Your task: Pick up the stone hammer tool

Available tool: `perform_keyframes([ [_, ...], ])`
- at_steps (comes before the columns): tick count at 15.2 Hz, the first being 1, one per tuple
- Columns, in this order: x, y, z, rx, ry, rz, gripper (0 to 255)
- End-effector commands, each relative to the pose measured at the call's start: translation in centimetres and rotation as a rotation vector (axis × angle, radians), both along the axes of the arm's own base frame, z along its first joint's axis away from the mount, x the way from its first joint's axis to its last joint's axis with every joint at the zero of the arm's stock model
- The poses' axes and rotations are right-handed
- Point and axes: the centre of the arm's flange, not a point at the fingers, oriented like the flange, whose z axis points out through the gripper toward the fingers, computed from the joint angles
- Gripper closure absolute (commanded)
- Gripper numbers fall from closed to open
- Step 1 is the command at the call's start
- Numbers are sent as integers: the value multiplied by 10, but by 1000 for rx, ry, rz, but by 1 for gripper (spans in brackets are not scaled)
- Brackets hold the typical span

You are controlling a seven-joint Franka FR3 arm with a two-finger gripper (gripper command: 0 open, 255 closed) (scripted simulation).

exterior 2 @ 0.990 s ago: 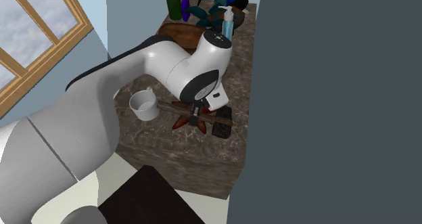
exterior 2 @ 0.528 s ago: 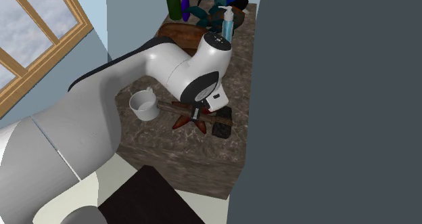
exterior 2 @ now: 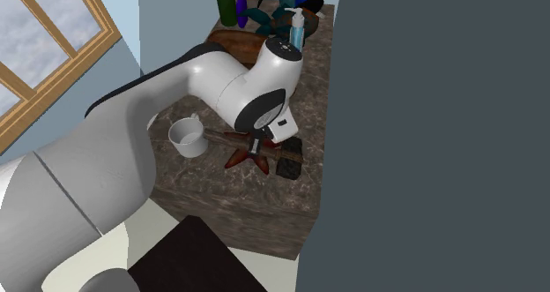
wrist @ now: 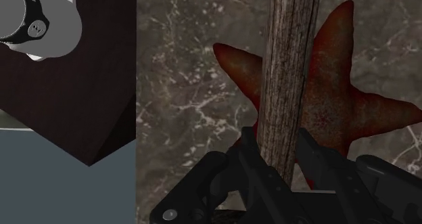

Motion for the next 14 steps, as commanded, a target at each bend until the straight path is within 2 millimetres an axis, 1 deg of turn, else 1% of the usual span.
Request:
perform_keyframes([
  [1,0,0,11,0,0,0,255],
  [12,0,0,69,0,0,0,255],
  [14,0,0,70,0,0,0,255],
])
